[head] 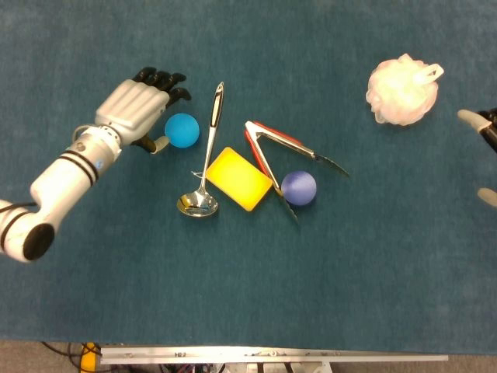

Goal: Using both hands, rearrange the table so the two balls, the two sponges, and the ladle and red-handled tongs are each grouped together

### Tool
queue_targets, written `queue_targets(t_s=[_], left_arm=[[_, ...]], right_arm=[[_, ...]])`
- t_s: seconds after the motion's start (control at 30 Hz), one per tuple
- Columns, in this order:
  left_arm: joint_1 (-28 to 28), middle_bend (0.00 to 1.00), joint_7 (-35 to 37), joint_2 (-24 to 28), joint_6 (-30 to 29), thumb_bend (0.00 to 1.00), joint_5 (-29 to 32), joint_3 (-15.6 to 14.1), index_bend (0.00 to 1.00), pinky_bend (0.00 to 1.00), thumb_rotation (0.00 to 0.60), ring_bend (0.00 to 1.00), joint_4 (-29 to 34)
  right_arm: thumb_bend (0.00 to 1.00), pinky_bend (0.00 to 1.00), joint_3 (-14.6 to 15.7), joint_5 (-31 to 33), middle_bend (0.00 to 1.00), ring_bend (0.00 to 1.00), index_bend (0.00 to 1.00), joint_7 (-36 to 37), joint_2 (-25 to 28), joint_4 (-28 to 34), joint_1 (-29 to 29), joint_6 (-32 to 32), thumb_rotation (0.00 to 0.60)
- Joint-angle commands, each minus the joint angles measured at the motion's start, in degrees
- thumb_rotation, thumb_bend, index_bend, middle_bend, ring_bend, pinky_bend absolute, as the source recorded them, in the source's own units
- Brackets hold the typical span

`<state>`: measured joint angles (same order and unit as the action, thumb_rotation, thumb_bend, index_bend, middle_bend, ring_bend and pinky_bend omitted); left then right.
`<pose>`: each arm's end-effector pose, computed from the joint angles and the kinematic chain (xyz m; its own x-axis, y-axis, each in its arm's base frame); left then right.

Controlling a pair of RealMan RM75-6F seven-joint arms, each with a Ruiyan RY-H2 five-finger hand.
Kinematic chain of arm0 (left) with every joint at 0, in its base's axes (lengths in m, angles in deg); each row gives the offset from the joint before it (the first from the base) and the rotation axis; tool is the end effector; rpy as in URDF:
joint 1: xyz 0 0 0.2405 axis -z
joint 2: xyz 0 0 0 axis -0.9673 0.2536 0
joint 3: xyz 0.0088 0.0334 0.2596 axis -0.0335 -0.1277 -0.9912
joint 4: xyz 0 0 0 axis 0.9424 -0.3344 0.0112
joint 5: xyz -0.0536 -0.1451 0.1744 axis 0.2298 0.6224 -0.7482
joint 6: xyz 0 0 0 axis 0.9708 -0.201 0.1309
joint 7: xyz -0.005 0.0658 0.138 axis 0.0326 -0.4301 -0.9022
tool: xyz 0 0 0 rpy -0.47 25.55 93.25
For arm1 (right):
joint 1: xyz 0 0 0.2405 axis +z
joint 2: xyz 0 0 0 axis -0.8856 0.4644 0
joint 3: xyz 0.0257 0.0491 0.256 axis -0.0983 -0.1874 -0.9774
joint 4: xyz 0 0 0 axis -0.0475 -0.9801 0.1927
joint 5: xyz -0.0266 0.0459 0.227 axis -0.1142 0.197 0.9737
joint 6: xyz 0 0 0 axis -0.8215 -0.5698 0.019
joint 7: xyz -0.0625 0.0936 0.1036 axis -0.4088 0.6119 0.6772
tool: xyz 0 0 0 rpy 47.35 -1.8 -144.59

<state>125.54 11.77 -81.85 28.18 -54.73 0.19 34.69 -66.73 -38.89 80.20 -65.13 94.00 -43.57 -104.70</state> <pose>-0.1795 0.3949 0.0054 0.5392 0.4408 0.7176 0.8303 -0.4207 -0.3655 -0.2398 -0.2392 0.1334 0.5620 -0.1330 0.8164 -0.7943 -0.3621 0.4878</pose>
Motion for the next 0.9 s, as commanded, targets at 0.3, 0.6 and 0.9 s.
queue_targets(t_s=[0.3, 0.6, 0.9], left_arm=[[-7.4, 0.06, 0.0, 10.9, -9.7, 0.32, -8.2, -3.7, 0.18, 0.00, 0.600, 0.06, 12.4], [-11.6, 0.06, -2.1, 14.3, -13.6, 0.32, -11.4, -6.7, 0.18, 0.00, 0.600, 0.06, 16.4], [-14.7, 0.06, -2.2, 16.5, -16.8, 0.32, -12.9, -7.3, 0.18, 0.00, 0.600, 0.06, 18.5]], right_arm=[[0.03, 0.38, 0.5, -2.0, 0.26, 0.20, 0.14, -1.0, -0.8, 0.3, 1.3, 1.9, 0.600], [0.03, 0.38, 0.5, -2.1, 0.26, 0.20, 0.14, -3.4, -1.3, 1.7, 2.4, 3.8, 0.600], [0.03, 0.39, 0.4, -2.0, 0.26, 0.20, 0.14, -7.6, -2.1, 3.6, 4.0, 6.6, 0.600]])
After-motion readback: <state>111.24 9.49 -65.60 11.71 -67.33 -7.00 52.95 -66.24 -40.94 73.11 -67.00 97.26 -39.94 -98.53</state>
